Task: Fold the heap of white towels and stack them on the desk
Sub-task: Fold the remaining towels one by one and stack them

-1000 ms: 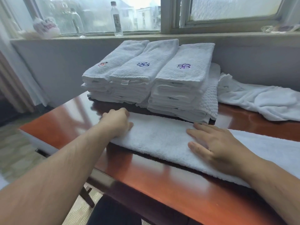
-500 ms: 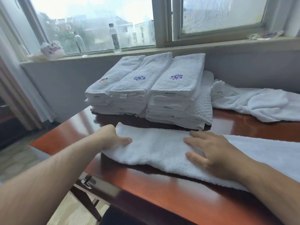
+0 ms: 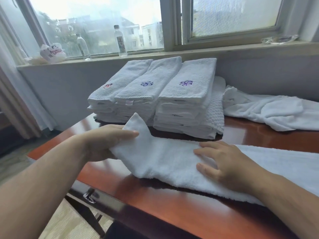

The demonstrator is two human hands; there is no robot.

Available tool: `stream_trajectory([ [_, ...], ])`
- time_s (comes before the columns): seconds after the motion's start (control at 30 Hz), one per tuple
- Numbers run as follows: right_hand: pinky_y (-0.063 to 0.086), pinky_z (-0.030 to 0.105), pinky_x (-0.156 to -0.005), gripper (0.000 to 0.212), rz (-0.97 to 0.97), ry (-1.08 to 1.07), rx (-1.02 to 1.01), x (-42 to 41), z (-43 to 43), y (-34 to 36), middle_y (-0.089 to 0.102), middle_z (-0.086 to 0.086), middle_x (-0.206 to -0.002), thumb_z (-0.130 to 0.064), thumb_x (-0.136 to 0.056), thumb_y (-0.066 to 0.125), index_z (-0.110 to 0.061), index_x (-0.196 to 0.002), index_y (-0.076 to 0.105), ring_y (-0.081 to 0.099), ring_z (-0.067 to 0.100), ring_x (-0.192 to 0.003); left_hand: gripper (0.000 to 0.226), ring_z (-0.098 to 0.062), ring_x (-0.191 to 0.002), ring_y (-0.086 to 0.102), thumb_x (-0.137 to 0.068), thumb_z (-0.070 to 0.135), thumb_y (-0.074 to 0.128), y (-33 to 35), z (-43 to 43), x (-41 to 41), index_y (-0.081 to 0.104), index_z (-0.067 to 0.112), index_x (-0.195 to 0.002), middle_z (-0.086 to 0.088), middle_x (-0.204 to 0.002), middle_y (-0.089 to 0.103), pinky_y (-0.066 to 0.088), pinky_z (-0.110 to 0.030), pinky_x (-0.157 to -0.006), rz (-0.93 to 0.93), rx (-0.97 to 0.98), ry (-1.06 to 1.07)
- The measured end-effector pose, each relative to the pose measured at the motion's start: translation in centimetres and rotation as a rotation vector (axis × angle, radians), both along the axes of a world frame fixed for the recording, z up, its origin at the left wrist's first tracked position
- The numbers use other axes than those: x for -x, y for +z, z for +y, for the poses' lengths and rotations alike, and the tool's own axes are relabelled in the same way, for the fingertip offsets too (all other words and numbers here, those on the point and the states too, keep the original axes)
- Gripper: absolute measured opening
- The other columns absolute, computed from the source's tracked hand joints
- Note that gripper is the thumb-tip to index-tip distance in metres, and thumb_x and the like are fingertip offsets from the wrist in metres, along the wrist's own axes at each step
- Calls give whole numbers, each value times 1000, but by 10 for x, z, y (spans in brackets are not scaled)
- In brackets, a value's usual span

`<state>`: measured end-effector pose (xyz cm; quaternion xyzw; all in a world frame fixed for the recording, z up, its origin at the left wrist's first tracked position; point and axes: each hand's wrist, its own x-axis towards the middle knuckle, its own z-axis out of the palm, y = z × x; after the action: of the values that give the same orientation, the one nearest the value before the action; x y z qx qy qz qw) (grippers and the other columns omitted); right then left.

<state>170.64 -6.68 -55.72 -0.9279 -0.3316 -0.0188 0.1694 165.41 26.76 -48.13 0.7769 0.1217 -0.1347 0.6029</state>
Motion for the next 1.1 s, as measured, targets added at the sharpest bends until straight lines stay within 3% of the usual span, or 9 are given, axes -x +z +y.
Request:
stream_trajectory([
  [0.13,33,23,-110,38,31,-5,-123,-1,-1,4,52,-30,-127,-58,-92,54,-39,-123,67,44,-2,-126,21,-26,-77,63,-88,24,70,13,-57,-7,71,9,-103,-16,-94,64,50,-31,-61,-24,133,-34],
  [0.23,46,16,-78,49,195,-89,-576,0,2,15,73,-15,-91,-67,-86,51,-26,-85,78,63,0,-89,13,-22,-58,56,-91,13,59,18,-106,-10,60,3,-100,-13,-77,56,46,-26,-48,-22,222,-60],
  [0.4,32,26,-42,77,871,-122,-1083,-5,-8,37,70,16,-73,-79,-86,37,-12,-72,73,58,22,-53,35,-39,-90,57,-96,8,45,12,-167,-20,51,-19,-116,-44,-102,57,46,-46,-83,-130,353,-246],
  [0.6,47,30,-51,92,1088,-108,-1120,-13,-75,49,73,23,-99,-89,-77,36,-10,-100,80,70,31,-75,28,-19,-85,69,-87,21,56,1,-209,-38,65,4,-107,-7,-95,73,55,-26,-73,-211,384,-379],
  [0.73,53,36,-62,98,1097,-205,-1163,-9,-98,33,72,25,-98,-88,-81,30,-5,-101,79,68,31,-80,40,-37,-116,64,-85,23,58,-24,-246,-44,66,9,-121,-27,-123,65,44,-58,-108,-189,319,-407],
  [0.8,56,40,-73,104,1075,-226,-1129,-8,-100,29,69,31,-113,-88,-83,26,0,-110,76,66,39,-96,46,-39,-109,64,-89,28,59,-33,-251,-45,64,-1,-124,-33,-118,64,40,-54,-111,-154,348,-357],
  [0.9,59,41,-74,101,1062,-299,-1126,-10,-103,29,71,28,-112,-86,-83,31,1,-111,75,70,36,-93,50,-20,-75,56,-88,34,61,-38,-250,-48,63,0,-125,-15,-86,63,43,-34,-89,-158,506,-184],
  [1.0,58,51,-90,82,983,-360,-1095,-10,-105,30,71,24,-116,-74,-84,49,-4,-118,73,70,41,-103,30,-16,-69,55,-98,22,49,-39,-242,-44,68,9,-117,-8,-83,62,44,-30,-77,-256,630,-18],
  [1.1,56,53,-93,57,934,-379,-1041,-8,-108,31,73,20,-113,-49,-87,66,-1,-118,71,71,37,-103,26,-11,-72,61,-90,24,53,-41,-219,-38,75,25,-103,0,-84,67,48,-22,-73,-515,333,12],
])
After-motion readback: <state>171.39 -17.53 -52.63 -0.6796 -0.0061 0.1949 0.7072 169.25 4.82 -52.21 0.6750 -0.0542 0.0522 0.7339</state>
